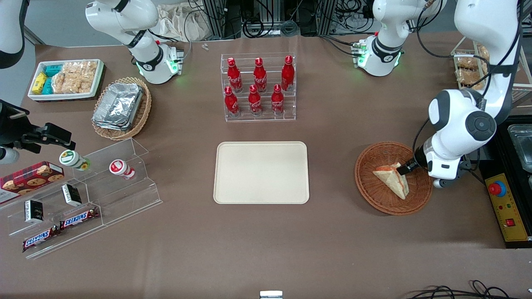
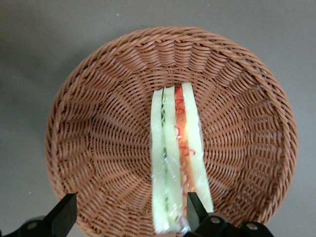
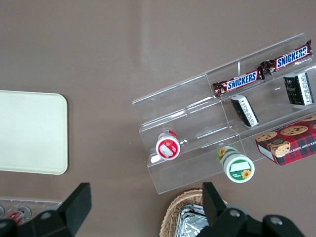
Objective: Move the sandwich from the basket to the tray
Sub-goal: 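Lower the open left gripper around the sandwich and close it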
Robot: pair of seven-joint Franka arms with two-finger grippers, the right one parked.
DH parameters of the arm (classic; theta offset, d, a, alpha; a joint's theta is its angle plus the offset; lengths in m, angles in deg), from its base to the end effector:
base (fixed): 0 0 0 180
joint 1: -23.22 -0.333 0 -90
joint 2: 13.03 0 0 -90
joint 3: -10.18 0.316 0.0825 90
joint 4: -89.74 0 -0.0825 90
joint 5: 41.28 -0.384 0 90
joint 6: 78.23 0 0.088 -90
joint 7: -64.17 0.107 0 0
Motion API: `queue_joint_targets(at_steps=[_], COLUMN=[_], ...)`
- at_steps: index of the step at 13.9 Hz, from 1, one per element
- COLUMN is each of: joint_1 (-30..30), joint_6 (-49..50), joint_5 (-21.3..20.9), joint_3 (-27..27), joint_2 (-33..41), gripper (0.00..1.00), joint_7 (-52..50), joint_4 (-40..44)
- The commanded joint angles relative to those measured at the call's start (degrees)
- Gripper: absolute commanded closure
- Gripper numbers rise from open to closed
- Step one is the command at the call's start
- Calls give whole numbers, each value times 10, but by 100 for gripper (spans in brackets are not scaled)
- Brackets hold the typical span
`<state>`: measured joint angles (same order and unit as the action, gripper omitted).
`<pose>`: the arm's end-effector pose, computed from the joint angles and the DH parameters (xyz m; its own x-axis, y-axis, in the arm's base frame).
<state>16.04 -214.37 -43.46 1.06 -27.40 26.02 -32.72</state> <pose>0.5678 -0.0178 0.2887 0.8201 0.5721 -0.0147 0.5722 -0.8201 0.0053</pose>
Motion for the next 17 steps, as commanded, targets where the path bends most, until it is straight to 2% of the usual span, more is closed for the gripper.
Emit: queue_joint_targets(at_steps=[1, 5, 9, 14, 17], joint_1=[0, 0, 6, 29, 27], joint_6=[-15, -6, 88, 40, 40], joint_5=[-3, 0, 2, -3, -4], joint_3=[-1, -2, -4, -6, -6], joint_2=[-7, -15, -42, -99, -104], gripper=[0, 0, 0, 0, 0], joint_7=[-34, -69, -85, -93, -95], joint_4=[-1, 35, 123, 124, 115])
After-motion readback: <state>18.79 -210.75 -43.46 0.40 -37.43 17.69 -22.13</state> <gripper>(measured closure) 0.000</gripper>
